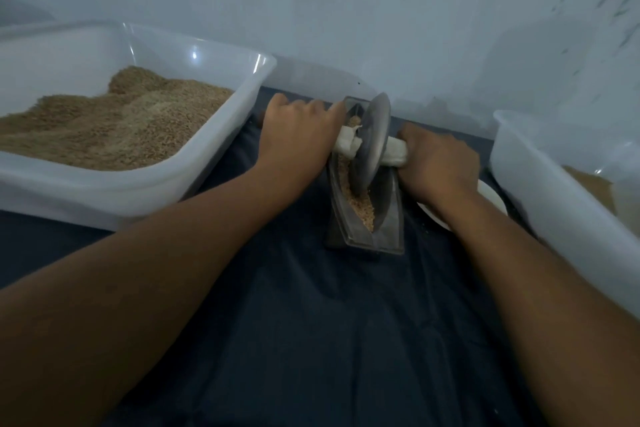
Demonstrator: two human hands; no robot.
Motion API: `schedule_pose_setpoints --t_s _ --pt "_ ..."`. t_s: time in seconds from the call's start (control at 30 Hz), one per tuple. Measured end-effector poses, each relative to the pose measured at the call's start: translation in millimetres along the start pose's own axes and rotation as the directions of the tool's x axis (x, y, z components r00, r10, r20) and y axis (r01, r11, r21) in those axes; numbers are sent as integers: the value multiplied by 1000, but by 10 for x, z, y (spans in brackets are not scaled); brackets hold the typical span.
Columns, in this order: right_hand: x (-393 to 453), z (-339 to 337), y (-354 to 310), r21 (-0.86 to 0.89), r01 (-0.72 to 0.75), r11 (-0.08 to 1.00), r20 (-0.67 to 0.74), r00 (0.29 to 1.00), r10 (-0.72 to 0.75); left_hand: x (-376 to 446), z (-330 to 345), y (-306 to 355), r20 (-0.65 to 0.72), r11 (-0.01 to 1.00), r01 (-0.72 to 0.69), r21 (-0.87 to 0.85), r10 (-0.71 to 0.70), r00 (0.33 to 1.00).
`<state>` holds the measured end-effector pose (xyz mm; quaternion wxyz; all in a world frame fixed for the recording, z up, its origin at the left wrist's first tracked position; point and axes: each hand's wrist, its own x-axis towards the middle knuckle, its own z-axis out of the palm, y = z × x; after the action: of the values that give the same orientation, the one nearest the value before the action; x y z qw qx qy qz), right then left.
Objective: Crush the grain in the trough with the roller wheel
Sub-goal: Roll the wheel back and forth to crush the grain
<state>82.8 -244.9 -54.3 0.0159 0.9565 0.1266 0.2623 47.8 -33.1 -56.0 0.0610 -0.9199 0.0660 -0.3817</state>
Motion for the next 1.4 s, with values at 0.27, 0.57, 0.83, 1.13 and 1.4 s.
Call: schedule_pose_setpoints --t_s 0.27,0.57,0.83,1.13,1.4 --pt "-208 -82 -37 7 -12 1000 -64 998 12 -120 -172 42 22 1000 2 17 -2 1000" --pt "-395 -186 -77 13 -6 1000 -106 994 8 -189 -302 77 54 999 1 38 -3 999" --pt "-469 -208 -96 57 -27 998 -112 993 33 -217 -349 83 51 999 -8 35 6 999" --pt "-459 -165 -94 65 -4 998 -159 987 14 -210 -291 74 53 999 -9 41 6 999" --pt "-291 -60 -69 20 -23 1000 -150 988 26 -139 -118 35 18 999 -10 46 9 1000"
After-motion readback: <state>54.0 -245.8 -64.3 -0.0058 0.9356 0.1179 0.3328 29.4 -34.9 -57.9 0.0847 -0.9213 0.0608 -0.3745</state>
